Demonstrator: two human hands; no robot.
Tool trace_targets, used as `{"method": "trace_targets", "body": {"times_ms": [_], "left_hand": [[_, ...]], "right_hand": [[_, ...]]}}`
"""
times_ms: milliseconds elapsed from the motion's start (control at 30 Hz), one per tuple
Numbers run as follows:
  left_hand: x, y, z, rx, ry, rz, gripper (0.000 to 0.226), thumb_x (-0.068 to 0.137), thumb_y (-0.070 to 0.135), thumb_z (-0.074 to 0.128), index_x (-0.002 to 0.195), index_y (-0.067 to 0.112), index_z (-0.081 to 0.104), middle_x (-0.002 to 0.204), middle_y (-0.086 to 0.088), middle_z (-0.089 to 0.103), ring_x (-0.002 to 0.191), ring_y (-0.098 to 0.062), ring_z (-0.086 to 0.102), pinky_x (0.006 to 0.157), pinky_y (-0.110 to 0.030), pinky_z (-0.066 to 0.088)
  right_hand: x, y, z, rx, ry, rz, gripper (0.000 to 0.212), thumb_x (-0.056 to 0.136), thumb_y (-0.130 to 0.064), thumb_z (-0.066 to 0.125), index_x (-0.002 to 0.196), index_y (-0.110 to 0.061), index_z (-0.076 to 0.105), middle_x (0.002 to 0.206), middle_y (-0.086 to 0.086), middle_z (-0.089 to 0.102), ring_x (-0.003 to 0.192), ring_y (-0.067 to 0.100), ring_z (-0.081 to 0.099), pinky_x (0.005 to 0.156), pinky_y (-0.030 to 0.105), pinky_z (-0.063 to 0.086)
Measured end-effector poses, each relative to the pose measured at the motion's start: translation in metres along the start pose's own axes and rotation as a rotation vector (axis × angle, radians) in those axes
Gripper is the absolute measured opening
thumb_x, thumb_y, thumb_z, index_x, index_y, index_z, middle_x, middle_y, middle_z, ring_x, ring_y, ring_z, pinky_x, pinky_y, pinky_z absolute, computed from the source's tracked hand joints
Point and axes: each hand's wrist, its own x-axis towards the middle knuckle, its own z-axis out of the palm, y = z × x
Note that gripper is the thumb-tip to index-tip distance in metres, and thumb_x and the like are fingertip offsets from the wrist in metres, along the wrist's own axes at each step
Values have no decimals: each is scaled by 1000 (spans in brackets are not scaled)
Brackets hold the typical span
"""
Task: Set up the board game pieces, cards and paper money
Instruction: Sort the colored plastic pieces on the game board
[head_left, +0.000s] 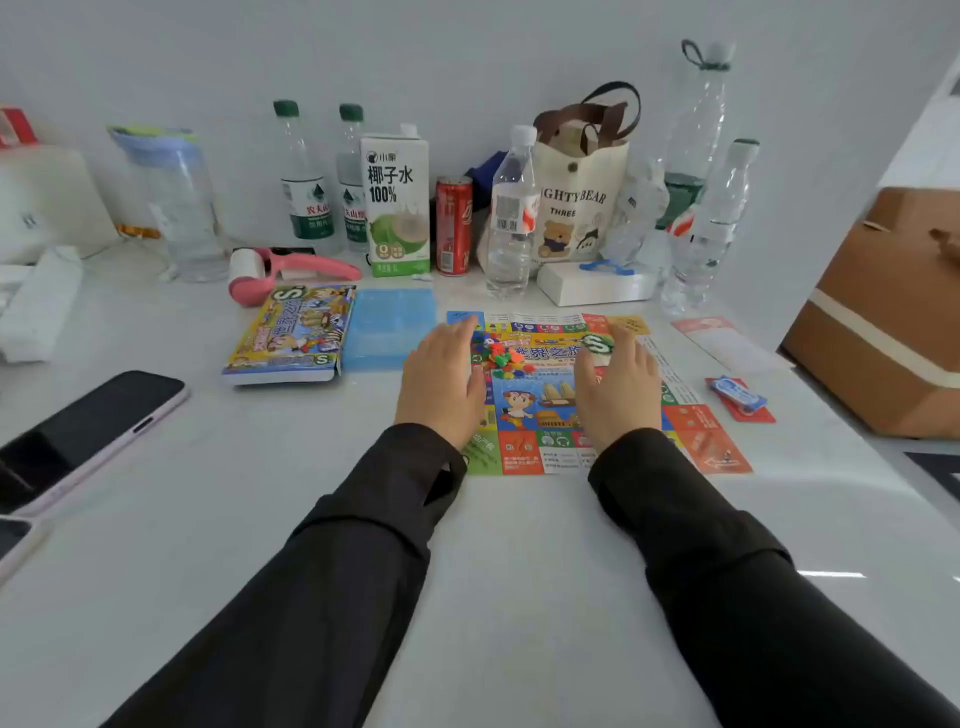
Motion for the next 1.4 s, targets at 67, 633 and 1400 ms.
{"method": "trace_targets", "body": {"times_ms": [67,633,1400], "left_hand": [[-2,1,-2,-56,-83,4,55,93,11,45,144,20,27,133,-8,47,124,-24,41,101,-34,34],[-3,-3,2,14,-150,-149,32,95,16,41,118,18,62,118,-6,62,104,-22,57,87,-29,44],[25,-8,11,16,-72,-101,28,93,14,42,105,18,67,99,-2,69,92,-20,60,75,-28,43]], "right_hand": [[-2,0,0,-119,-12,-43,53,94,-37,41,140,-12,32,145,8,37,135,25,28,114,41,21],[-7,-10,0,-392,-208,-88,34,92,-38,43,113,-13,52,103,3,60,89,18,52,73,30,45],[71,-8,33,30,-402,-83,17,89,-23,58,85,-9,67,79,5,65,70,13,56,68,24,48]]}}
